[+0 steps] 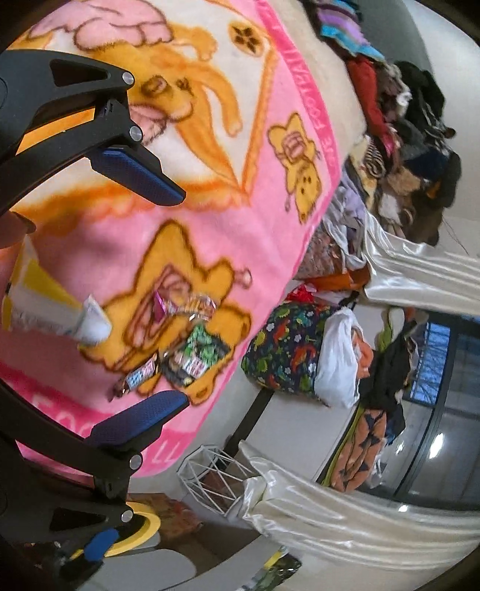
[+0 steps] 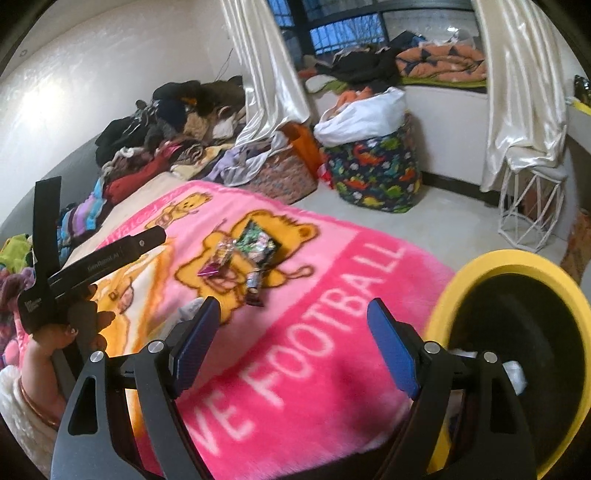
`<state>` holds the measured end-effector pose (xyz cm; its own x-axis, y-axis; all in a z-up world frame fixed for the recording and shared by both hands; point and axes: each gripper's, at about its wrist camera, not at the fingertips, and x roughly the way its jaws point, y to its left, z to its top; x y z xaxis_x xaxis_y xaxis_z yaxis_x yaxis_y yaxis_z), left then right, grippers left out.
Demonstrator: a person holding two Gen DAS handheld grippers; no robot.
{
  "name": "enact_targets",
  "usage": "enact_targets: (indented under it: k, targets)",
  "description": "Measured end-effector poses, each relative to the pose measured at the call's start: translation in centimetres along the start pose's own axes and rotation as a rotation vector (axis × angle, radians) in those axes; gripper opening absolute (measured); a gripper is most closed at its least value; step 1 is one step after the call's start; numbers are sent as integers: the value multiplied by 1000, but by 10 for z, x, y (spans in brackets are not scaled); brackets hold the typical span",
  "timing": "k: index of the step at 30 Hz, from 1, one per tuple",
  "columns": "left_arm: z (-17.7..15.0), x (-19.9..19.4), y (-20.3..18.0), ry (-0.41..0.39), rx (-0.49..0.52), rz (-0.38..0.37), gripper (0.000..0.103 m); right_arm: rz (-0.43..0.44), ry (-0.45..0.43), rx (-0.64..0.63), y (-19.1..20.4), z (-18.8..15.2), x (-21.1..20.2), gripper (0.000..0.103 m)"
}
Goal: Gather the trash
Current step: 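Move both tools back toward the snack wrappers on the blanket, then grasp the clear purple-label snack wrapper with the left tool while the right tool grasps the chocolate bar wrapper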
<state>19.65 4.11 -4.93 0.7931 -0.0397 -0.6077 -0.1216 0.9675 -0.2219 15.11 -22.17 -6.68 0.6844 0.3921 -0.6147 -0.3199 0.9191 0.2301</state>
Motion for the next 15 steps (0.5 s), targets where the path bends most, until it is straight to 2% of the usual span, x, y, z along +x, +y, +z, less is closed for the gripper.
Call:
enact_targets:
  k: [2,4,6,10,15]
  targets:
    - [2,7,8,19,-18,-8,90,16,19,1,3,2,11,79]
    - [4,16,15,45,-34,-21,80,35,48,5,5,4,27,75]
    - [5,24,19,70,-42,-38,74,53,81,10,7,7,43,68]
    - [3,46,23,139,-62,-84,62,74,116,2,13,11,68,62]
    - [0,69,16,200,-60,-113,55,100,166,12,17,11,96,51]
